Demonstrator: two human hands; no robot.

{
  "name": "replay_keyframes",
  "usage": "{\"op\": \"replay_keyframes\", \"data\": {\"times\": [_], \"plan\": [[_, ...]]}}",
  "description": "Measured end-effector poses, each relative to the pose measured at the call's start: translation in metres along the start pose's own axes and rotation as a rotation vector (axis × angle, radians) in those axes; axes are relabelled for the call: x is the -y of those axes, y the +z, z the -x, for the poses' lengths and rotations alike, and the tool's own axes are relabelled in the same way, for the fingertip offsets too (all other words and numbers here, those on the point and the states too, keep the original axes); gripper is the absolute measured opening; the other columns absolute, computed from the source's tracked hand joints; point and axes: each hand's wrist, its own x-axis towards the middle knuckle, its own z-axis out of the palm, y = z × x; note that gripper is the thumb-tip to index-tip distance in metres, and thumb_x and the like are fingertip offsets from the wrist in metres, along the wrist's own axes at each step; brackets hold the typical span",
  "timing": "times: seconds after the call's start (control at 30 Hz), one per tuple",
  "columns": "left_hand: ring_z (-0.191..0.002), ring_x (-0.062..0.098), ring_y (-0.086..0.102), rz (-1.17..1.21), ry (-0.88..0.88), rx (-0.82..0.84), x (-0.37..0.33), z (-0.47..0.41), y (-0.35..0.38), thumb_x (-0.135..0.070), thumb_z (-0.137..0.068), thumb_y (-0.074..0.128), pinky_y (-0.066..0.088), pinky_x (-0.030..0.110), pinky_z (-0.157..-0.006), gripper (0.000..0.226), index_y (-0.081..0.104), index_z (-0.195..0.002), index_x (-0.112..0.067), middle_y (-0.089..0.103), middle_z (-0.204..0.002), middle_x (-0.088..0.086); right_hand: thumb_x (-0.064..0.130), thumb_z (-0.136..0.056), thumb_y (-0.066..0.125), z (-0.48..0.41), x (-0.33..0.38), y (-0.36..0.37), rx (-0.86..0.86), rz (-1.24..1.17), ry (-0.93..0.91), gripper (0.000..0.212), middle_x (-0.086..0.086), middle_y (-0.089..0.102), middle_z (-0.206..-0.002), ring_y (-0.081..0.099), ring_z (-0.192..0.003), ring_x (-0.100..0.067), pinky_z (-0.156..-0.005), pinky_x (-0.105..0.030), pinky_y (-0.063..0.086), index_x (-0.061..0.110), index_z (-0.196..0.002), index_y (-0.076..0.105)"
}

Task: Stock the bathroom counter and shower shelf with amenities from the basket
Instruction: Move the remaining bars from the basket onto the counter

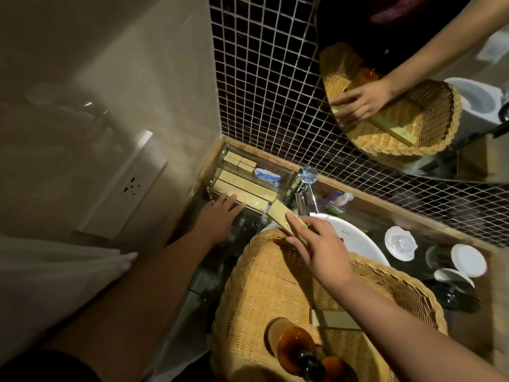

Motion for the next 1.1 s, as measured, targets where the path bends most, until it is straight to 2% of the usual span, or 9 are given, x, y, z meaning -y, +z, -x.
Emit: {"op": "replay_keyframes", "data": {"times": [0.1, 0.2, 0.27, 0.37, 0.47, 0.6, 0.73, 0.93, 1.1], "plan": [[-0.153, 0.028, 0.009, 0.059, -0.046, 0.023, 0.001, 0.022, 0.016, -0.033, -0.089, 0.066, 0.024, 0.05, -0.119, 0.083, 0.018, -0.157, -0.033, 0.003, -0.168, 0.004, 0.046, -0.101, 0.054, -0.025, 0.018, 0.0, 0.015, -0.018, -0.087, 0.041, 0.0, 0.06, -0.129, 0.054, -0.116, -0.02, -0.091, -0.039, 0.053, 0.037, -0.14, 0.056], [-0.15, 0.026, 0.018, 0.059, -0.07, 0.066, 0.005, 0.04, 0.035, -0.03, -0.091, 0.061, 0.028, 0.048, -0.116, 0.068, 0.032, -0.152, -0.032, 0.017, -0.166, 0.004, 0.044, -0.1, 0.054, -0.06, 0.036, 0.009, 0.067, -0.017, -0.166, 0.041, -0.001, 0.06, -0.131, 0.054, -0.118, -0.022, -0.092, -0.039, 0.052, 0.036, -0.14, 0.056], [-0.149, 0.025, 0.023, 0.087, -0.097, 0.064, 0.007, 0.049, 0.04, -0.033, -0.095, 0.054, 0.03, 0.048, -0.115, 0.066, 0.026, -0.155, -0.036, 0.024, -0.164, 0.002, 0.043, -0.098, 0.056, -0.087, 0.045, 0.021, 0.097, 0.023, -0.193, 0.043, 0.0, 0.059, -0.132, 0.053, -0.12, -0.023, -0.092, -0.038, 0.052, 0.04, -0.141, 0.052], [-0.15, 0.024, 0.023, 0.125, -0.136, 0.057, 0.011, 0.054, 0.043, -0.037, -0.099, 0.046, 0.032, 0.049, -0.114, 0.062, 0.02, -0.156, -0.041, 0.017, -0.166, -0.003, 0.037, -0.091, 0.065, -0.124, 0.054, 0.045, 0.151, 0.069, -0.157, 0.049, 0.003, 0.059, -0.125, 0.055, -0.114, -0.021, -0.087, -0.037, 0.053, 0.043, -0.137, 0.052], [-0.149, 0.024, 0.023, 0.145, -0.164, 0.059, 0.015, 0.054, 0.046, -0.039, -0.1, 0.042, 0.033, 0.047, -0.112, 0.058, 0.024, -0.155, -0.04, 0.016, -0.167, -0.004, 0.03, -0.087, 0.07, -0.157, 0.056, 0.069, 0.257, 0.08, -0.063, 0.049, 0.001, 0.059, -0.118, 0.058, -0.109, -0.022, -0.082, -0.035, 0.05, 0.041, -0.133, 0.057], [-0.148, 0.024, 0.027, 0.14, -0.173, 0.041, 0.014, 0.053, 0.053, -0.04, -0.1, 0.041, 0.036, 0.045, -0.108, 0.051, 0.037, -0.151, -0.037, 0.019, -0.166, -0.004, 0.026, -0.086, 0.069, -0.179, 0.058, 0.094, 0.345, 0.15, -0.071, 0.037, -0.003, 0.058, -0.111, 0.058, -0.104, -0.027, -0.073, -0.036, 0.045, 0.038, -0.12, 0.063], [-0.145, 0.02, 0.032, 0.187, -0.133, 0.019, 0.016, 0.052, 0.056, -0.034, -0.098, 0.046, 0.04, 0.041, -0.105, 0.048, 0.045, -0.147, -0.036, 0.025, -0.164, -0.005, 0.024, -0.09, 0.066, -0.178, 0.059, 0.109, 0.312, 0.181, -0.048, 0.036, -0.005, 0.058, -0.111, 0.058, -0.105, -0.028, -0.078, -0.041, 0.055, 0.034, -0.124, 0.063], [-0.141, 0.017, 0.039, 0.224, -0.098, -0.039, 0.023, 0.056, 0.052, -0.024, -0.095, 0.052, 0.044, 0.04, -0.104, 0.054, 0.044, -0.147, -0.038, 0.03, -0.162, -0.007, 0.019, -0.091, 0.066, -0.179, 0.057, 0.113, 0.376, 0.169, 0.017, 0.039, -0.003, 0.057, -0.125, 0.057, -0.114, -0.025, -0.088, -0.041, 0.056, 0.027, -0.129, 0.062], [-0.142, 0.017, 0.037, 0.197, -0.078, -0.05, 0.022, 0.061, 0.048, -0.024, -0.094, 0.053, 0.042, 0.039, -0.106, 0.059, 0.039, -0.15, -0.037, 0.03, -0.162, -0.007, 0.013, -0.093, 0.062, -0.182, 0.058, 0.113, 0.431, 0.104, -0.029, 0.038, -0.002, 0.062, -0.123, 0.063, -0.107, -0.026, -0.086, -0.041, 0.057, 0.033, -0.124, 0.064]]}}
